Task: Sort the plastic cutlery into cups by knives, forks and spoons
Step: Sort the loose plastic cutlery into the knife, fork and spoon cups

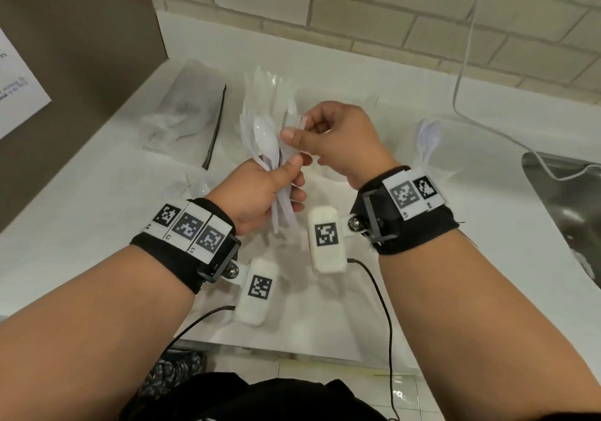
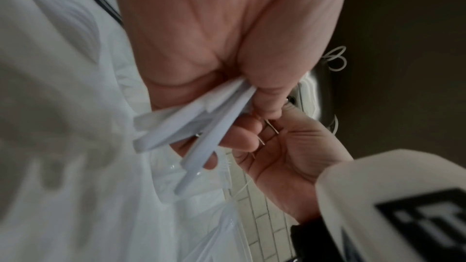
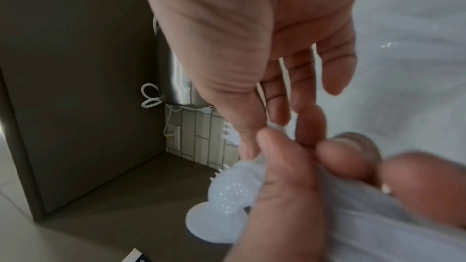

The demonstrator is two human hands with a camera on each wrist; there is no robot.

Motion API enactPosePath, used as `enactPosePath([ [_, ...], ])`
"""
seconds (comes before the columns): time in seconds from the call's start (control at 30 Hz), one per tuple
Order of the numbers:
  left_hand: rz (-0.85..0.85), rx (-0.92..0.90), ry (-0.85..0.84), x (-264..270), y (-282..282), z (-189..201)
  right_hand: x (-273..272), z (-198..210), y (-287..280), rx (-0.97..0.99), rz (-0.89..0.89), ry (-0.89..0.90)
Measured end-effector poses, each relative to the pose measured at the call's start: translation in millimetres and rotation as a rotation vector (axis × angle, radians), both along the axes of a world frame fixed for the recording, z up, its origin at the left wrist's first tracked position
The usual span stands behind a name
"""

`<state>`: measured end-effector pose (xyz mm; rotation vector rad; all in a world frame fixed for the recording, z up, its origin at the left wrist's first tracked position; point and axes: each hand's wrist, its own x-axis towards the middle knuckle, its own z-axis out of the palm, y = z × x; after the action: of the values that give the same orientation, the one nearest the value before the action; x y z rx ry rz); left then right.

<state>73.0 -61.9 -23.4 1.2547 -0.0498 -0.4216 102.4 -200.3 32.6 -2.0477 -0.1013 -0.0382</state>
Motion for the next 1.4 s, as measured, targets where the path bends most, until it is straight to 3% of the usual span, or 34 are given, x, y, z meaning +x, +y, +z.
enactPosePath([
  [0.37, -0.094, 0.094, -0.099, -6, -23, -4, -11, 26, -33, 0.203, -0.185, -0.078],
  [0.6, -0.074, 0.132, -0.163, -11, -31, -1, -18, 19, -42, 0.220, -0.052, -0.027],
  [0.8, -0.019, 0.058, -0.122, -15, -31, 4, -20, 10, -45, 0.313, -0.049, -0.022],
  [0.93, -0.019, 0.104, -0.129, -14, -29, 4, -18, 19, -50, 0.570, -0.164, -0.092],
  [1.03, -0.039, 0.133, -0.116, -15, -31, 4, -17, 27, -53, 0.725, -0.079, -0.129],
  [1.17, -0.027, 0.162, -0.132, -15, -31, 3, -22, 28, -49, 0.588, 0.032, -0.135],
  [1.3, 0.003, 0.231, -0.176, -15, -29, 12, -27, 17, -43, 0.488, 0.108, -0.018],
  [1.4, -0.002, 0.303, -0.191, -15, -30, 13, -27, 18, -41, 0.499, 0.062, -0.062],
])
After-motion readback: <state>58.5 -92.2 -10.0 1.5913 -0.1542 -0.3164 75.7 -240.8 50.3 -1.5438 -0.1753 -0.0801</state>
